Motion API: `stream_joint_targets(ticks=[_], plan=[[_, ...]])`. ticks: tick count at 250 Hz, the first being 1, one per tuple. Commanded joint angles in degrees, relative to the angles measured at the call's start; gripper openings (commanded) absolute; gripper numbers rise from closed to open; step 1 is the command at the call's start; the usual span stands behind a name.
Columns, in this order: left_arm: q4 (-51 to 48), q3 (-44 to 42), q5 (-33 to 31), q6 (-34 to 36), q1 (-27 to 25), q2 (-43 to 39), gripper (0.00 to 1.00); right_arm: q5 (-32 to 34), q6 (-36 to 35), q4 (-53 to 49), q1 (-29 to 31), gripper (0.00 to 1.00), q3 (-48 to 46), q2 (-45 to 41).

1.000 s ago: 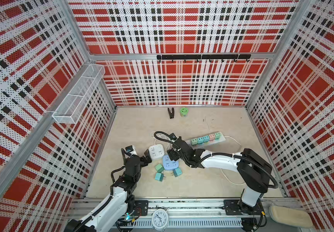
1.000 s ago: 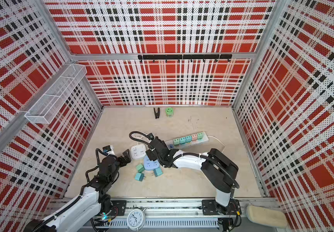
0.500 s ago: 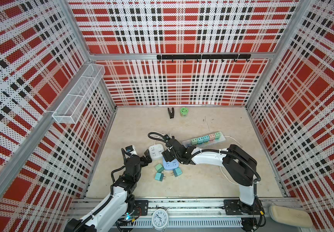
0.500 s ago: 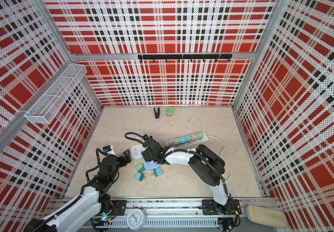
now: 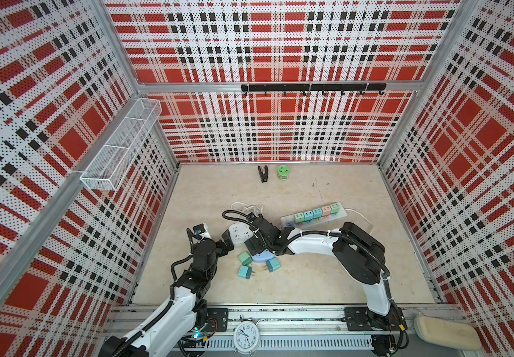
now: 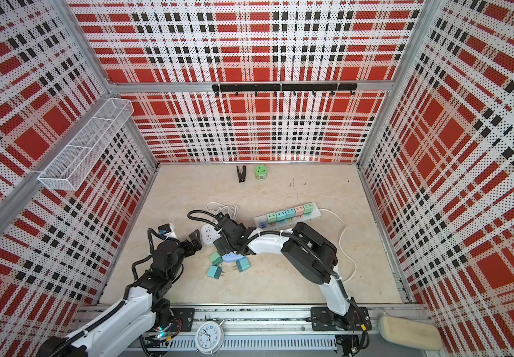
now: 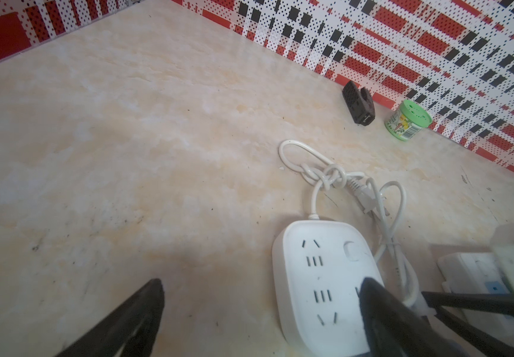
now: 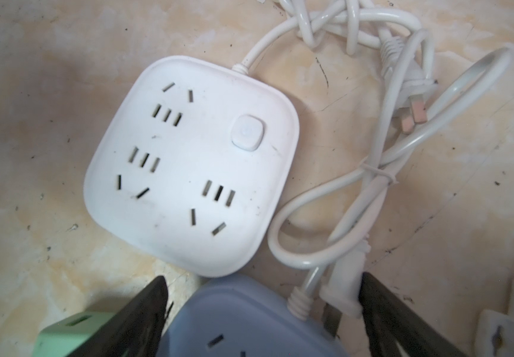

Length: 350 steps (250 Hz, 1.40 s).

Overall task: Insert the plug
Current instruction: 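Move the right gripper over the round blue power strip toward loose adapters, then lower the right gripper onto a teal adapter beside the blue strip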

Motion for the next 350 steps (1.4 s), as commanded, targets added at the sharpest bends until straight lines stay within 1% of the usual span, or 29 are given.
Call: stream_joint_targets(ticks=[1,20,73,102,159,211,241,279,306,331,350], plan=[[1.59,1.36,-0.17,-1.07,0.51,-0.05,0.99,2.58,1.65,-1.3,0.47,0.92,-2.94,-0.12],[1.53,1.36,-0.07,-1.09,0.53,-0.04,0.99,4.48,2.6,-0.64,0.46,0.91,-5.49,-1.69],[1.56,1.36,0.01,-1.15,0.53,0.04,0.99,6.63,5.6,2.11,0.31,0.85,-11.92,-5.79],[1.56,1.34,-0.07,-1.31,0.53,-0.09,0.99,8.84,7.25,3.9,0.24,0.84,-15.0,-7.16],[1.59,1.32,-0.04,-1.19,0.53,0.05,0.99,12.26,9.83,6.48,0.3,0.84,-21.54,-11.0],[1.57,1.36,-0.07,-1.27,0.53,0.17,0.99,13.78,9.85,7.11,0.24,0.84,-24.03,-12.54],[1.59,1.41,0.1,-1.31,0.53,0.26,0.99,13.53,9.82,7.57,0.23,0.85,-24.61,-14.53],[1.62,1.49,0.39,-1.34,0.53,0.44,0.99,12.69,8.5,7.66,0.47,0.86,-25.39,-19.68],[1.66,1.45,0.63,-1.35,0.49,0.22,0.99,13.1,7.48,6.61,2.06,0.86,-26.18,-24.28],[1.63,1.38,1.17,-0.97,0.53,-0.18,0.99,18.25,7.54,3.84,6.34,0.88,-26.18,-27.95],[1.77,1.31,1.65,-0.82,0.53,-0.4,0.99,20.27,8.05,3.03,9.64,0.88,-26.48,-29.91]])
